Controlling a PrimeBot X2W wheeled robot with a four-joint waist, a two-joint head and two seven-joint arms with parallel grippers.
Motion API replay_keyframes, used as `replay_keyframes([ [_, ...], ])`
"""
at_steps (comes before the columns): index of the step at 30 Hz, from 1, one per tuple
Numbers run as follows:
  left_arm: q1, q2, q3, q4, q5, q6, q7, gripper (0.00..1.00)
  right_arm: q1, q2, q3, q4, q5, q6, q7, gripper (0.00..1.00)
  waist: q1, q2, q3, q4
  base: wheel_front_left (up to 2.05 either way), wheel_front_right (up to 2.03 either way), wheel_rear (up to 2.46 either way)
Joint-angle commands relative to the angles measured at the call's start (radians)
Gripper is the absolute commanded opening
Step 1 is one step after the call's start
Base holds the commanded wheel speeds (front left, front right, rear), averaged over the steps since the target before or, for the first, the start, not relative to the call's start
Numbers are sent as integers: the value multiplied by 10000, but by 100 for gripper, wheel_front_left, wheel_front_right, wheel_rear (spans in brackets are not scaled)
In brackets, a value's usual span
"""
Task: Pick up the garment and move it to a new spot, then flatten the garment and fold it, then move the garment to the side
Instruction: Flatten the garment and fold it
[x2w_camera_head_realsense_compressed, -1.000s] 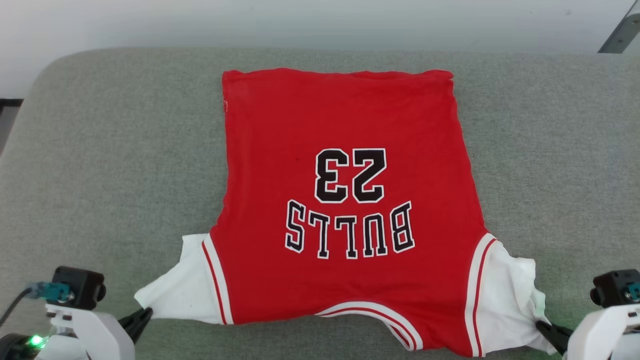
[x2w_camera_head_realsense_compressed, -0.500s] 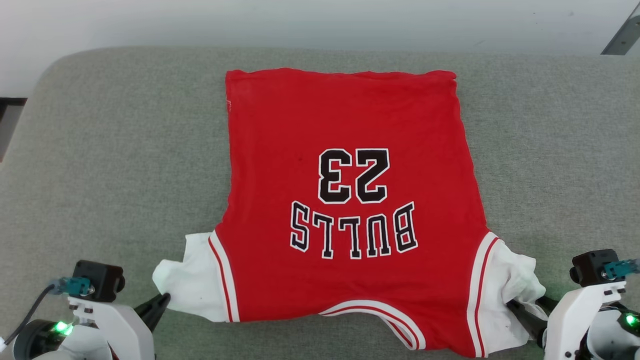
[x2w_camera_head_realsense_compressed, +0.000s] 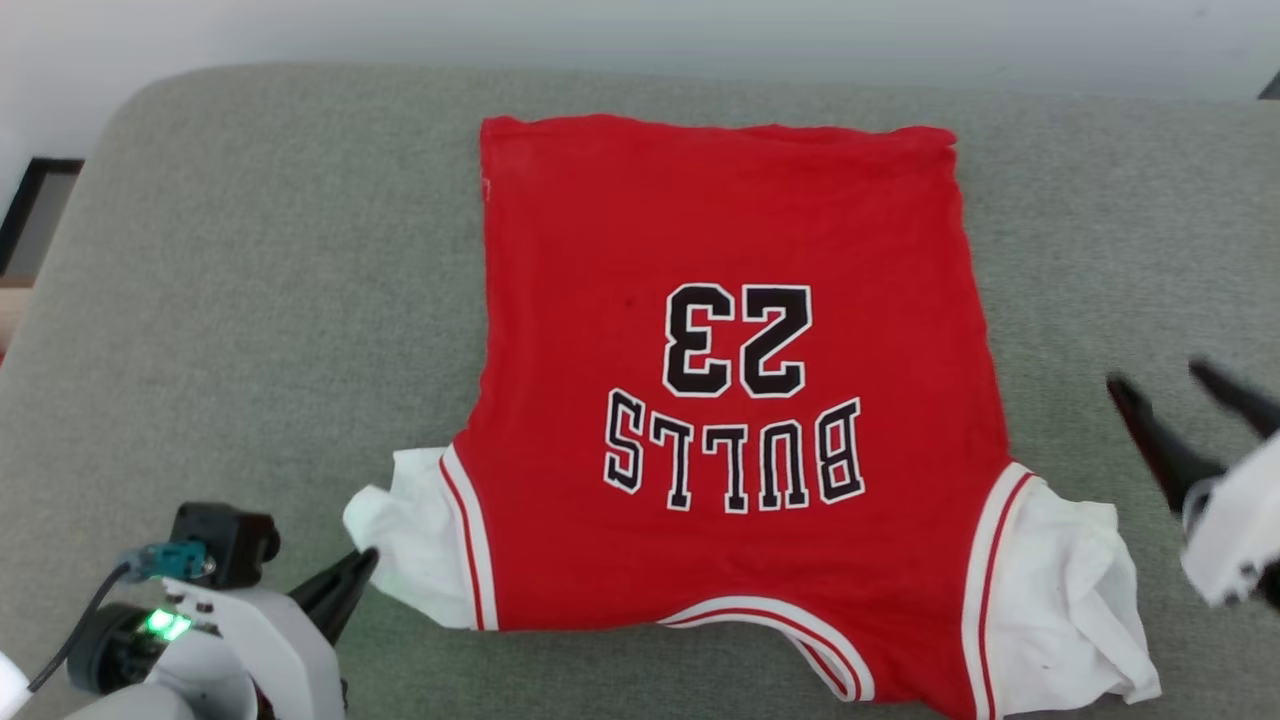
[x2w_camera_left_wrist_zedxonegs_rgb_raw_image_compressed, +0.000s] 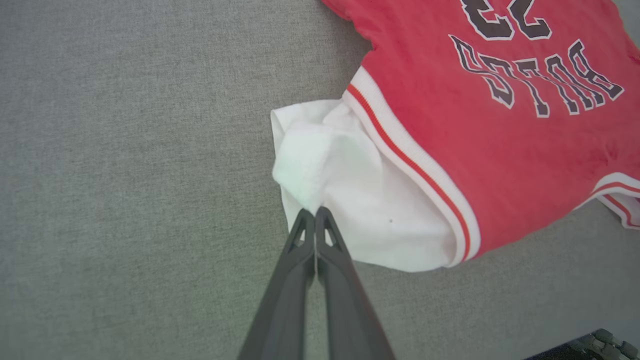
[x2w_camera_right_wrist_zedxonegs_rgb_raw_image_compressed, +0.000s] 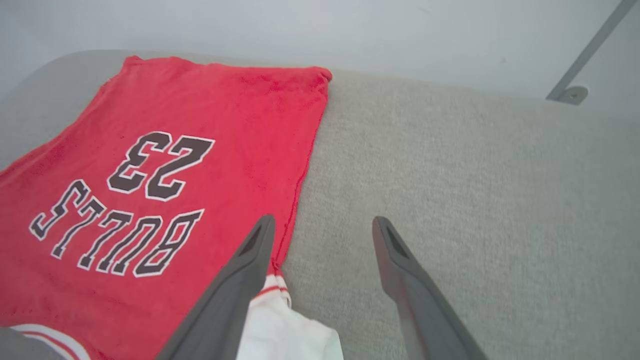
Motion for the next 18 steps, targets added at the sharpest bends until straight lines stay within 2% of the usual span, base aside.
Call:
replay_keyframes([
  [1, -149, -101, 25, -18, 135, -67, -70, 0, -454, -28, 201, 77, -286, -16, -292, 100, 0, -1, 223, 215, 0, 0, 0],
  [5, -498, -370, 26, 11, 398, -252, -126, 0, -2164, -101, 801, 1169, -879, -16, -1291, 100, 0, -1, 612, 624, 0, 0, 0],
  [10, -1038, -914, -30, 187, 741, -637, -156, 0, -4434, -77, 1189, 3718, -1171, -17, -2150, 100, 0, -1, 1186, 1310, 0, 0, 0],
  [18, -1900, -1846, -210, 783, 1146, -1393, -92, 0, -7540, -216, 1426, 8093, -1586, -17, -2184, 100, 0, -1, 2064, 2460, 0, 0, 0],
])
